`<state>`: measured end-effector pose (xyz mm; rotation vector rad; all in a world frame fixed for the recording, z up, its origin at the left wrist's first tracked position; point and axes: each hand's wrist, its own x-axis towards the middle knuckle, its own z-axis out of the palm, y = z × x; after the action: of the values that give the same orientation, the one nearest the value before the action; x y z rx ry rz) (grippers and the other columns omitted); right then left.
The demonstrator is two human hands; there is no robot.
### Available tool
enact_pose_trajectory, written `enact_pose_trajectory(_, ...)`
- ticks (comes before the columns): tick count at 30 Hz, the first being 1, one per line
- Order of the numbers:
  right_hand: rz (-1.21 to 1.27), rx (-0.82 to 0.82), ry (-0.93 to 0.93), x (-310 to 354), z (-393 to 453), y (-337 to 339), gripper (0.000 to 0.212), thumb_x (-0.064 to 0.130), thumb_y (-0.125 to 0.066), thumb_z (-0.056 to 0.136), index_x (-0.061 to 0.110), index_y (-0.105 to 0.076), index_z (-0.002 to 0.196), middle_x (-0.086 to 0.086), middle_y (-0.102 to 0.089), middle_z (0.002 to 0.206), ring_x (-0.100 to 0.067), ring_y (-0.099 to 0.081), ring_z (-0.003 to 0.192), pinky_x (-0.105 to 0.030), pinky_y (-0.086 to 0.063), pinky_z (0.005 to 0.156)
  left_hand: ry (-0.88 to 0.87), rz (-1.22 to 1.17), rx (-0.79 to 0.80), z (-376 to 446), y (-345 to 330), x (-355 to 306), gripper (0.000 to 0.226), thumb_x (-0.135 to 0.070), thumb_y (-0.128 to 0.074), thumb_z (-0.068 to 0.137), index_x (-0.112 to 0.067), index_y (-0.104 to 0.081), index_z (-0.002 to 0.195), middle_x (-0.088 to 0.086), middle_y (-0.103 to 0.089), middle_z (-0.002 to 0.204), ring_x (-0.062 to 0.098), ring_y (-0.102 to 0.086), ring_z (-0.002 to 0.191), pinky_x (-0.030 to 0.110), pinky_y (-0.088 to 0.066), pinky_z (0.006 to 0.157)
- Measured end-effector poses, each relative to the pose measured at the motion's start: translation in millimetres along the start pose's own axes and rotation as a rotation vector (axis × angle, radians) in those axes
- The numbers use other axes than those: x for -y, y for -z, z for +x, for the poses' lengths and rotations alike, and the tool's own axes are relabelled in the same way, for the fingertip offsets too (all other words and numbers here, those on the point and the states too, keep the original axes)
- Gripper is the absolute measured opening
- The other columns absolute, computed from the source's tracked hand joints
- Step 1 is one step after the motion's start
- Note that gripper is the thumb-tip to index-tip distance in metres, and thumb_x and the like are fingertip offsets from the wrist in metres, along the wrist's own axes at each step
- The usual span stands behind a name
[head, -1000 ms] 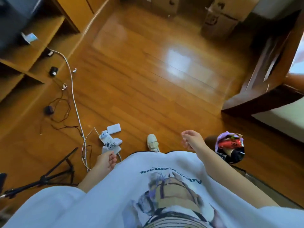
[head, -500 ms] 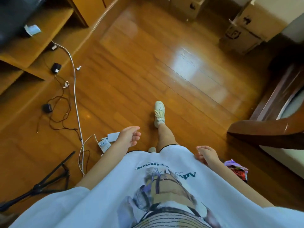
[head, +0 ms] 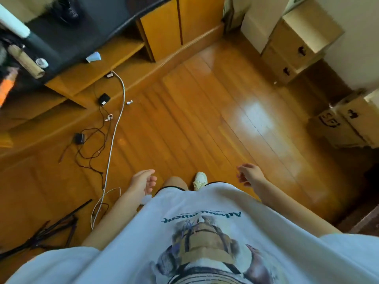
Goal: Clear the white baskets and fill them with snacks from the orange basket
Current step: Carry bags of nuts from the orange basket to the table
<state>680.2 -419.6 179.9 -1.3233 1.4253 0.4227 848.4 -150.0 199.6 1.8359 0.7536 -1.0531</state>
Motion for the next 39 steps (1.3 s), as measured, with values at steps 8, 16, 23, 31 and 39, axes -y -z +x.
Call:
enact_pose_trajectory(8,-0.123,0.176,0.225,172.5,39.1,-31.3,0.009,0.021,-0.051,0.093,0.016,-0.057,0.089,-0.001,-0.058,0.066,-0.011,-0.052,0.056,-0.024,-0.040,0.055,0.222,-0.157,-0.121,47.4,40.8,-38.8,0.020,-0.016,-0.054,0.091,-0.010,-0.054,0.072,0.000,-0.058,0.051,0.008,-0.052,0.037,0.018,-0.035,0.040)
enact_pose_trajectory(16,-0.080,0.149,0.143,283.1,86.8,-54.3,0.009,0.014,-0.050,0.092,0.016,-0.057,0.086,-0.004,-0.057,0.066,-0.015,-0.051,0.054,-0.022,-0.036,0.050,0.254,-0.199,-0.093,119.7,64.5,-159.2,0.029,-0.018,-0.047,0.094,-0.009,-0.050,0.067,-0.003,-0.050,0.028,0.009,-0.047,0.032,0.018,-0.034,0.039)
enact_pose_trajectory(23,0.084,0.027,0.023,351.0,117.9,-55.9,0.009,0.010,-0.050,0.092,0.012,-0.057,0.087,-0.008,-0.054,0.064,-0.018,-0.048,0.049,-0.021,-0.030,0.048,0.127,-0.102,-0.028,169.3,53.9,-314.8,0.018,-0.021,-0.054,0.091,-0.011,-0.057,0.077,0.004,-0.054,0.069,0.014,-0.045,0.058,0.023,-0.033,0.051)
enact_pose_trajectory(31,0.174,-0.065,-0.159,405.6,156.6,-55.9,0.005,0.007,-0.051,0.091,0.007,-0.056,0.091,-0.012,-0.053,0.065,-0.020,-0.052,0.046,-0.029,-0.037,0.053,-0.084,0.001,0.144,194.4,-5.2,-456.4,0.012,-0.020,-0.054,0.092,-0.023,-0.061,0.081,0.000,-0.059,0.068,0.011,-0.051,0.058,0.020,-0.038,0.051)
enact_pose_trajectory(39,0.145,-0.021,-0.149,546.6,227.9,-63.1,0.018,0.014,-0.055,0.089,0.003,-0.060,0.101,-0.012,-0.069,0.067,-0.026,-0.054,0.055,-0.028,-0.041,0.054,-0.039,-0.039,0.040,250.4,-6.8,-550.0,0.015,-0.018,-0.055,0.091,-0.021,-0.060,0.078,0.001,-0.059,0.066,0.012,-0.050,0.055,0.021,-0.036,0.048)
